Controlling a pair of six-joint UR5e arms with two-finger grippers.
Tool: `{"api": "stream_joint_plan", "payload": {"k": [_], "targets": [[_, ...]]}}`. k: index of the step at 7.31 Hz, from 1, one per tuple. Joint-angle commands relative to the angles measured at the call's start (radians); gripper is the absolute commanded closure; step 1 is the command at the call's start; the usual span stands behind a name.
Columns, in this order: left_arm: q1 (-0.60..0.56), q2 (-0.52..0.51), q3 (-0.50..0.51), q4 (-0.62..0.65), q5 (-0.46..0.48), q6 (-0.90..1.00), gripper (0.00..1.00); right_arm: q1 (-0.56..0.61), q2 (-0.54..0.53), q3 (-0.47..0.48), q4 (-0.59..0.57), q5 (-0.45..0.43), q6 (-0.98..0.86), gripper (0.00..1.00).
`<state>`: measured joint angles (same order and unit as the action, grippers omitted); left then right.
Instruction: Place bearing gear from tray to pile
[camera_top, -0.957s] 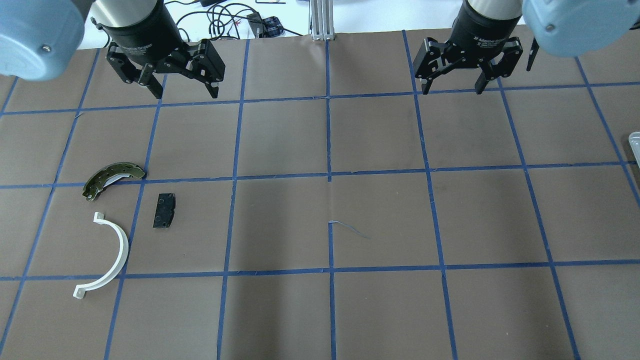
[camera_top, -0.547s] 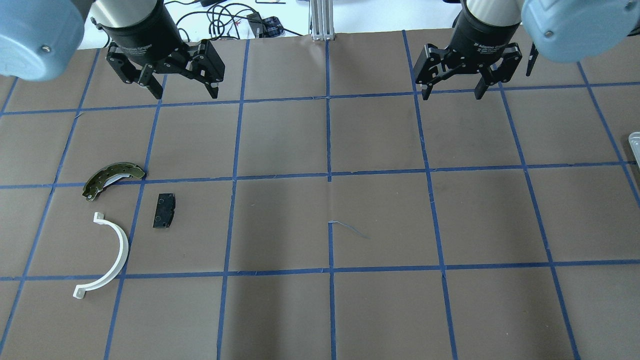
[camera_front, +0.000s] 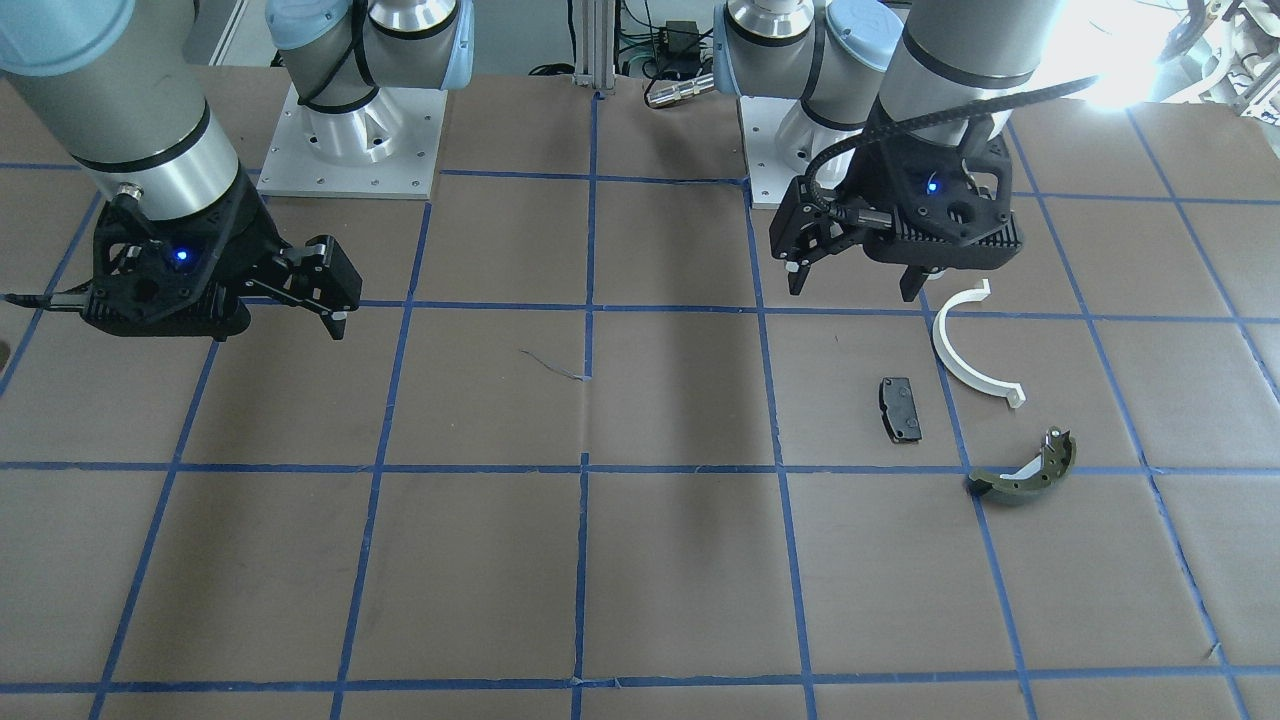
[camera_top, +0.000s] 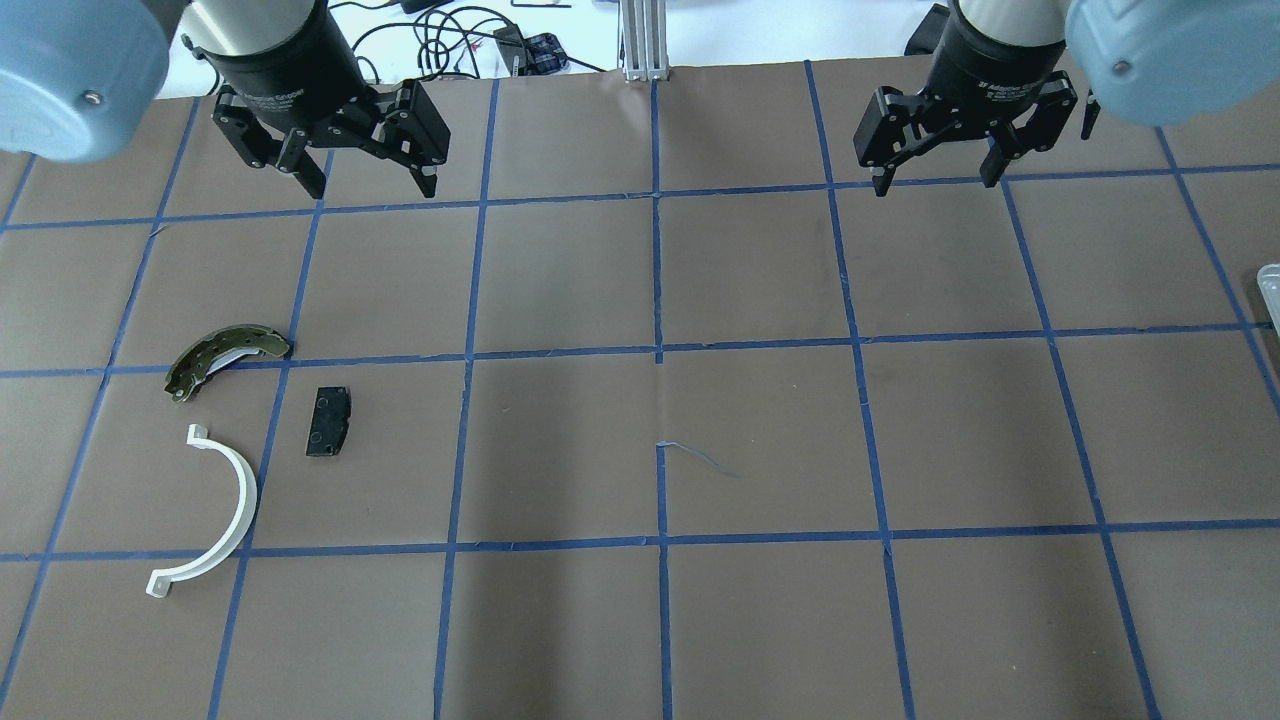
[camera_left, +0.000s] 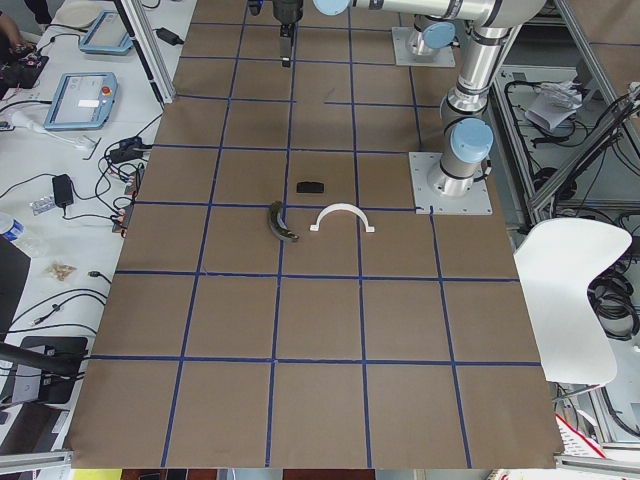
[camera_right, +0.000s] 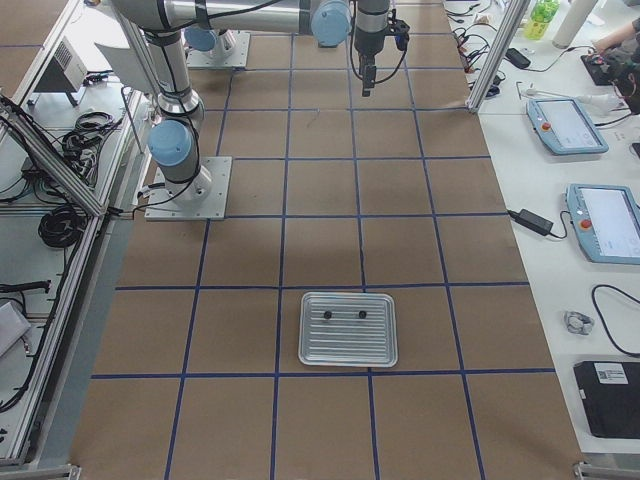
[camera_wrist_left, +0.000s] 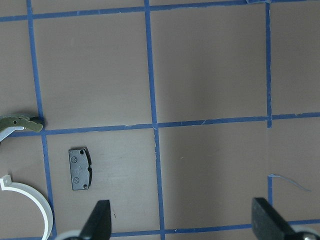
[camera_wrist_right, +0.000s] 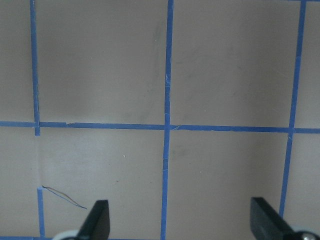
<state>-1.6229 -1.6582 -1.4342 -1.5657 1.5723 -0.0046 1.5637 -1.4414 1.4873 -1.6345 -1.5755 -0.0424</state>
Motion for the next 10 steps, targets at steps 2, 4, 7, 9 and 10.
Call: {"api": "stream_joint_plan", "payload": {"k": [2, 4, 7, 9, 10], "targets": [[0.0, 0.0, 0.0, 0.001, 0.0, 0.0, 0.0, -0.001, -0.007, 0.001, 0.002, 0.002, 0.001, 0.0], [0.0, 0.0, 0.0, 0.001, 0.0, 0.0, 0.0, -0.001, -0.007, 0.001, 0.002, 0.002, 0.001, 0.0], [0.0, 0.0, 0.0, 0.001, 0.0, 0.0, 0.0, -0.051, 0.002, -0.005, -0.027, -0.003, -0.016, 0.0], [0.0, 0.0, 0.0, 0.001, 0.0, 0.0, 0.0, -0.262, 0.001, 0.001, 0.002, 0.008, -0.167, 0.0], [0.0, 0.0, 0.0, 0.001, 0.0, 0.0, 0.0, -0.324, 0.006, 0.002, 0.005, 0.003, -0.194, 0.0]]}}
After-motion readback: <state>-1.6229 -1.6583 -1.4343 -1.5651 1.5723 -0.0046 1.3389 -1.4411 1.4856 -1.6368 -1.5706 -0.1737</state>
